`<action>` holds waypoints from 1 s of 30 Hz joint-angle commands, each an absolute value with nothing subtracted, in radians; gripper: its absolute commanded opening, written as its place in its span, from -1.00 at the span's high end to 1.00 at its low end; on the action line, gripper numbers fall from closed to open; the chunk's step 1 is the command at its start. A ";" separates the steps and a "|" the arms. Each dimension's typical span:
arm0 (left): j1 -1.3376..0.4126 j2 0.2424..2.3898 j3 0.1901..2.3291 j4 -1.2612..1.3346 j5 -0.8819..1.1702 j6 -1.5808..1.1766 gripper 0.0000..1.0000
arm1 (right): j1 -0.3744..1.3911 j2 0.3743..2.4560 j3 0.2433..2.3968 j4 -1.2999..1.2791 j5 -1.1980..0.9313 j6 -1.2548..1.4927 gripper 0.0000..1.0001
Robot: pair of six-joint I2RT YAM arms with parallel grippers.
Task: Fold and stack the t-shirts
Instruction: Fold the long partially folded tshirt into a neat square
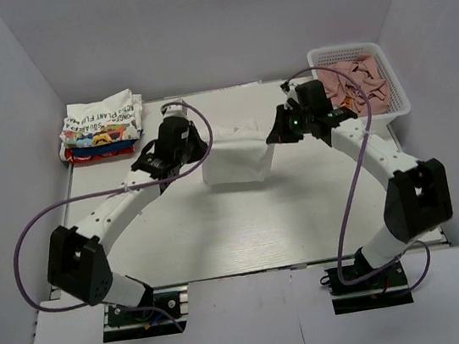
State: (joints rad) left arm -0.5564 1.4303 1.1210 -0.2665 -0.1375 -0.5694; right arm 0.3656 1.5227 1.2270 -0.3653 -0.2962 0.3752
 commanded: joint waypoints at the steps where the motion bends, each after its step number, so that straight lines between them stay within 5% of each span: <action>1: -0.526 1.507 1.235 -0.287 -0.264 -0.566 1.00 | 0.327 1.621 1.379 -0.334 -0.317 0.379 1.00; 17: -0.336 2.127 1.819 -0.380 -0.187 -0.554 1.00 | 0.226 2.307 2.035 -0.276 -0.514 0.342 1.00; 20: -0.313 2.259 1.966 -0.452 -0.178 -0.583 1.00 | 0.210 2.420 2.157 -0.095 -0.547 0.422 0.95; 25: -0.281 2.309 2.016 -0.442 -0.179 -0.601 0.95 | 0.196 2.499 2.215 0.035 -0.634 0.434 0.05; 27: -0.272 2.309 2.016 -0.419 -0.193 -0.611 0.65 | 0.196 2.464 2.166 0.047 -0.637 0.407 -0.28; 28: -0.272 2.309 2.016 -0.419 -0.204 -0.620 0.52 | 0.196 2.450 2.146 0.055 -0.641 0.397 -0.80; 29: -0.272 2.309 2.016 -0.419 -0.204 -0.620 -0.30 | 0.196 2.436 2.129 0.058 -0.646 0.388 -0.81; 30: -0.262 2.309 2.031 -0.419 -0.187 -0.620 -0.74 | 0.196 2.395 2.087 0.039 -0.649 0.364 -0.81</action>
